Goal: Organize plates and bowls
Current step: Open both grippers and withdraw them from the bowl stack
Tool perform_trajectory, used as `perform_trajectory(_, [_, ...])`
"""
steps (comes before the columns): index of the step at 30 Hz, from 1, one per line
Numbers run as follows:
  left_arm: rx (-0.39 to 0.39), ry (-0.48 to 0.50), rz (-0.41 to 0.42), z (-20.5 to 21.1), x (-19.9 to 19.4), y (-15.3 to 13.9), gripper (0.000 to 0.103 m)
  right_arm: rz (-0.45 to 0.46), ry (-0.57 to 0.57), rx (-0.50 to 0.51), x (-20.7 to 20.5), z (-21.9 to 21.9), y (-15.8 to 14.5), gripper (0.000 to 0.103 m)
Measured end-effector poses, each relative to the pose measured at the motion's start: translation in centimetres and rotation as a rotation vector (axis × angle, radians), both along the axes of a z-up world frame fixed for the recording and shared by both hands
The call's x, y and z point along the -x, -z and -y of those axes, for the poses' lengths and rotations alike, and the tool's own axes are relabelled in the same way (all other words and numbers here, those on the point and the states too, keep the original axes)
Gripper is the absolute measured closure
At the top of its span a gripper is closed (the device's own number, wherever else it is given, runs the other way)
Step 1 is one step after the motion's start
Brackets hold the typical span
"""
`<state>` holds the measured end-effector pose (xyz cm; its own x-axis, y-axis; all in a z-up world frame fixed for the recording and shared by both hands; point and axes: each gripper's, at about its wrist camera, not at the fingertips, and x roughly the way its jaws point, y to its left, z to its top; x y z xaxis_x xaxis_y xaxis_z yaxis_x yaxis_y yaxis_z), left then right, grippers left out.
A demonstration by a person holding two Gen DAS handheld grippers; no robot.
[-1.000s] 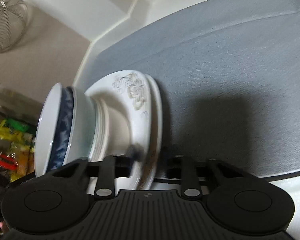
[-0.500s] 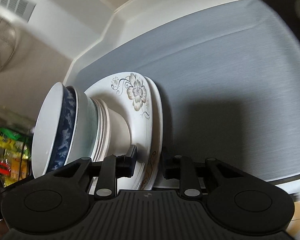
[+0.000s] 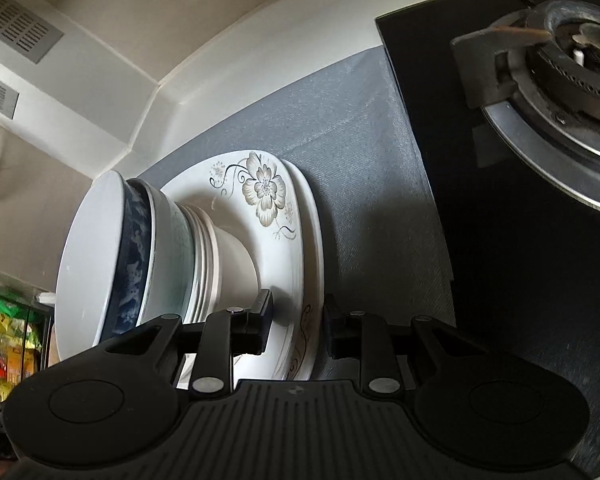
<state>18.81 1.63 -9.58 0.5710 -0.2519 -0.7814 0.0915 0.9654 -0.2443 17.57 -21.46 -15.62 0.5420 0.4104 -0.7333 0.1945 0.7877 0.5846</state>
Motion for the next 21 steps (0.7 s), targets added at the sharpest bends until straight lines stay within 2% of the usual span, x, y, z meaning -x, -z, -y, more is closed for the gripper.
perform_trajectory(2, [-0.047,-0.011,0.012,0.2,1.3,-0.9,0.074,0.004,-0.027,0.017,0.3,0.3,-0.2,0.071])
perform_trajectory(6, [-0.151,-0.045,0.025,0.7,4.3,-2.7,0.047,0.031,-0.066,0.061,1.3,0.4,-0.9,0.07])
perform_trajectory(10, [-0.156,-0.068,0.018,1.0,6.3,-3.6,0.032,0.074,-0.081,0.095,3.4,0.6,-1.6,0.069])
perform_trajectory(12, [-0.15,-0.073,0.014,1.0,7.4,-4.0,0.028,0.088,-0.076,0.103,4.9,0.6,-2.1,0.067])
perform_trajectory(14, [-0.146,-0.074,0.014,1.1,8.1,-4.1,0.023,0.095,-0.075,0.104,6.5,0.5,-2.6,0.057])
perform_trajectory(18, [-0.148,-0.052,0.025,2.0,9.1,-4.5,0.018,0.141,-0.112,0.13,9.3,-0.4,-3.8,0.045])
perform_trajectory(20, [-0.155,-0.032,0.036,2.3,8.9,-4.7,0.016,0.174,-0.128,0.154,10.0,-0.9,-4.5,0.032])
perform_trajectory(21, [-0.159,-0.026,0.043,2.5,9.0,-4.9,0.014,0.194,-0.132,0.174,10.4,-1.3,-4.9,0.029])
